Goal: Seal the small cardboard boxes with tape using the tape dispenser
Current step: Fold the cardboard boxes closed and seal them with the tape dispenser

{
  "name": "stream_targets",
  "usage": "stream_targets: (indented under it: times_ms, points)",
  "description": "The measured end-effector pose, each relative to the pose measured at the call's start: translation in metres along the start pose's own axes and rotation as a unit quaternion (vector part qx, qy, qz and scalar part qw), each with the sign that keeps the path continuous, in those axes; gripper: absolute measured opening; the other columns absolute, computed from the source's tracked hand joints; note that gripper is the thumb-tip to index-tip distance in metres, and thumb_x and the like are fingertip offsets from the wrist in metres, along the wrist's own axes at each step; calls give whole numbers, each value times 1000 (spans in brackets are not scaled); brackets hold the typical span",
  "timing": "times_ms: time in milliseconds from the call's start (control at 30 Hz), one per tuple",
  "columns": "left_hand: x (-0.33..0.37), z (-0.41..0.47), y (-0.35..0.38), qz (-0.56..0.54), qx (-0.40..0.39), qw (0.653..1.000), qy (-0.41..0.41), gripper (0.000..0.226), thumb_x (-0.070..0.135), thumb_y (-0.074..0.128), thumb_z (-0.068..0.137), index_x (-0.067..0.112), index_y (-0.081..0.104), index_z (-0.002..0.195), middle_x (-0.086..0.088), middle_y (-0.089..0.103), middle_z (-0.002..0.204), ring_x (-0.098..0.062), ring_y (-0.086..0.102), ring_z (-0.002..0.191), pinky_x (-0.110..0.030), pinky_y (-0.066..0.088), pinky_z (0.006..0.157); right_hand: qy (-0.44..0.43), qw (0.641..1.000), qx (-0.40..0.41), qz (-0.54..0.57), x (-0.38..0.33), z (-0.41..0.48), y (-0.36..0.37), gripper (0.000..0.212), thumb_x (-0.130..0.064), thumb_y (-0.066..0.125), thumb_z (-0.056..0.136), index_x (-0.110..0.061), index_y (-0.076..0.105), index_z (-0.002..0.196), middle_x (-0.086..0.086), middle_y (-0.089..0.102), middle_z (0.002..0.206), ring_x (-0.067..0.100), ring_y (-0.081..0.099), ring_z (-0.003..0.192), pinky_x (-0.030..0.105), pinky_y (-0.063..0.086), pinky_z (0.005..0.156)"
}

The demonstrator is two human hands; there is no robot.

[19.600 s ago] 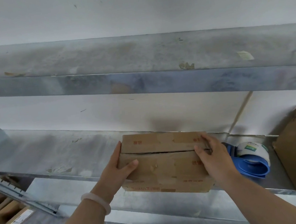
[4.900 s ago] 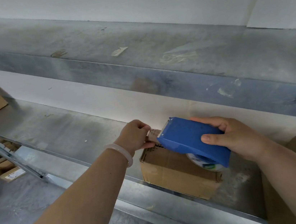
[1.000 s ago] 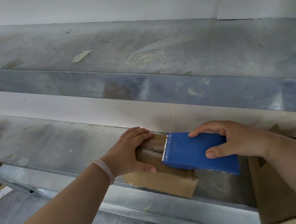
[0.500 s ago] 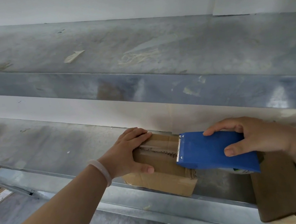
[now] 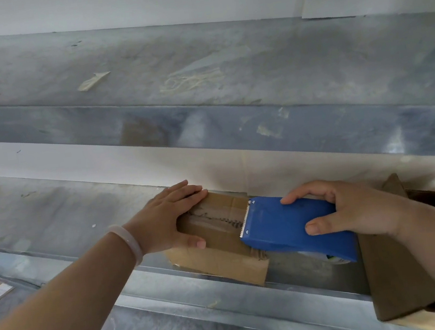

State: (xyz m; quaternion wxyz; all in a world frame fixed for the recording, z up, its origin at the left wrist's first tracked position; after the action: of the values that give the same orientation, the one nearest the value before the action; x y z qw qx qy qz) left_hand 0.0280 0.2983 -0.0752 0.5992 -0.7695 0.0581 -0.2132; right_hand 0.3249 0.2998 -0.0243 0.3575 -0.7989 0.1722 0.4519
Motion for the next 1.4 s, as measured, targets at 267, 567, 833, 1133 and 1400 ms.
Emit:
stream_targets:
  times_ms: [267,567,833,1133,1400]
  points:
    - [40,24,6,25,82,984,-159,65,64,7,93,36,8,152,8,9,162,-13,-4,149,-42,-4,121,-14,1000,11,0,-10,1,4,45,-47,76,61,-57,63,102,-28,61,118,-2,62,105,25,53,90]
    - [36,27,13,81,45,982,-165,63,62,5,95,38,-11,151,9,-8,162,-15,-13,148,-43,-8,120,-14,1000,1,14,-2,-11,-2,44,-36,76,67,-56,63,104,-31,61,117,-2,62,107,21,52,86]
    - [35,28,12,78,42,983,-160,64,62,5,95,37,-12,151,9,-8,162,-14,-13,148,-43,-6,120,22,1000,-11,-13,5,-40,-23,45,-30,78,69,-56,64,102,-31,64,112,0,66,101,18,51,79]
    - [28,26,11,78,40,984,-158,64,63,6,95,38,-12,151,11,-9,161,-13,-15,147,-42,-8,120,65,994,-12,-84,3,-39,-16,43,-42,78,74,-63,58,106,-34,61,111,-4,63,99,26,52,91]
    - [17,17,-6,131,67,981,-130,64,61,3,92,40,-6,152,9,-8,162,-16,-14,148,-48,-9,119,39,995,22,-94,-5,-18,28,40,-43,75,80,-60,54,110,-27,56,119,-3,61,97,24,55,86]
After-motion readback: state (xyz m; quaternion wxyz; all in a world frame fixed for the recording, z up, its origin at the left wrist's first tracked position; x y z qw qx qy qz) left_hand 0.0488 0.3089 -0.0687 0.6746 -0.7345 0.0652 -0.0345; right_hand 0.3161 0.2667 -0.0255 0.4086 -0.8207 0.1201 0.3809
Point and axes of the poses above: each hand's wrist, its own z-axis towards the middle knuckle, its own y-axis out of the palm, x = y × z, the point moved 6 cm from there along z, towards the middle knuckle
